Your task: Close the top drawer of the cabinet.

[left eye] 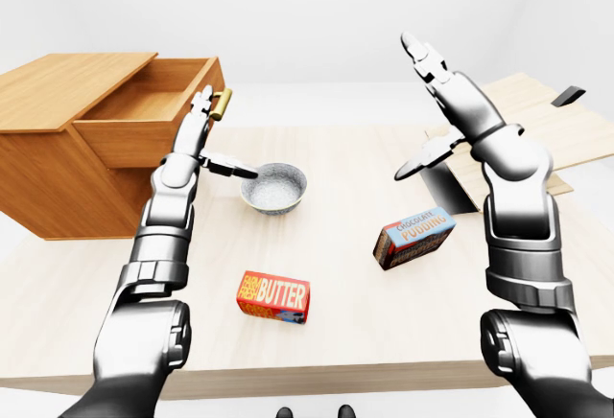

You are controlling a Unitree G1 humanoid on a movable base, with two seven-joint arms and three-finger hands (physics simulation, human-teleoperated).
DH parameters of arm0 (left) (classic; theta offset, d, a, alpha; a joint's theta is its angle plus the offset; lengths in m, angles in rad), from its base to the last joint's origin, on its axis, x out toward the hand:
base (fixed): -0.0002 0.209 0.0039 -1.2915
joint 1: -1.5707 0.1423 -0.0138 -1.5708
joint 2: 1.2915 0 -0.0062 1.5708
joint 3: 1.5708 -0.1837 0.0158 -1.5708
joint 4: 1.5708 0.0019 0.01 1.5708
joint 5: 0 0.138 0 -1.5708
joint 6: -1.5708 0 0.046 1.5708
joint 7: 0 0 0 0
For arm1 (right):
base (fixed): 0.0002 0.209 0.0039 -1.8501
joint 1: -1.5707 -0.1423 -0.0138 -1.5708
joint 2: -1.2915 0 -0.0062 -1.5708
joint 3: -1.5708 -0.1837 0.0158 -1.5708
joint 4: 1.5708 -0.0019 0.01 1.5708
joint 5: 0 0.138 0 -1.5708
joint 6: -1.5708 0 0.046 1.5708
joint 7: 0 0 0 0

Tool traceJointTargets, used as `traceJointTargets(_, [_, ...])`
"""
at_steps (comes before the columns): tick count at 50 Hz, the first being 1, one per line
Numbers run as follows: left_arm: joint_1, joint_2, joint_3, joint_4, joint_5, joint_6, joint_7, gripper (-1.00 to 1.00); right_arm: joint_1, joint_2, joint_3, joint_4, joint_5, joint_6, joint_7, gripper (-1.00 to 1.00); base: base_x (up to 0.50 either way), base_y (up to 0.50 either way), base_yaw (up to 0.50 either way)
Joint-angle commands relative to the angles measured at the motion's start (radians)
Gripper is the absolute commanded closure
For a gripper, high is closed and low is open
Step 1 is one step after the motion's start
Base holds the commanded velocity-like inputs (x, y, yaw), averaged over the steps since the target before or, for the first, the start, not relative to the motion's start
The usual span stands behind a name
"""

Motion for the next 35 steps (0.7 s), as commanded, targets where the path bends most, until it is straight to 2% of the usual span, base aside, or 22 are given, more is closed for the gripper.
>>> traceJointTargets(1, [-0.050, 0.062, 0.014, 0.156, 0.094, 0.000, 0.096, -1.00, 0.008, 0.009, 0.003, -0.001, -0.004, 0.000, 0.001, -1.00, 0.00, 0.00, 0.00])
traceJointTargets(13, [-0.110, 0.173, 0.048, 0.296, 0.086, 0.000, 0.129, -1.00, 0.029, 0.005, -0.004, -0.009, 0.003, 0.000, 0.002, -1.00, 0.00, 0.00, 0.00])
traceJointTargets(15, [-0.122, 0.201, 0.056, 0.328, 0.082, -0.023, 0.137, -1.00, 0.030, 0.004, -0.005, -0.011, 0.003, 0.000, 0.004, -1.00, 0.00, 0.00, 0.00])
traceJointTargets(19, [-0.134, 0.231, 0.062, 0.359, 0.076, -0.044, 0.154, -1.00, 0.035, 0.003, -0.007, -0.020, 0.003, 0.000, 0.006, -1.00, 0.00, 0.00, 0.00])
traceJointTargets(35, [-0.130, 0.353, 0.095, 0.420, 0.051, -0.078, 0.171, -1.00, 0.054, 0.008, -0.009, -0.017, 0.008, 0.000, -0.008, -1.00, 0.00, 0.00, 0.00])
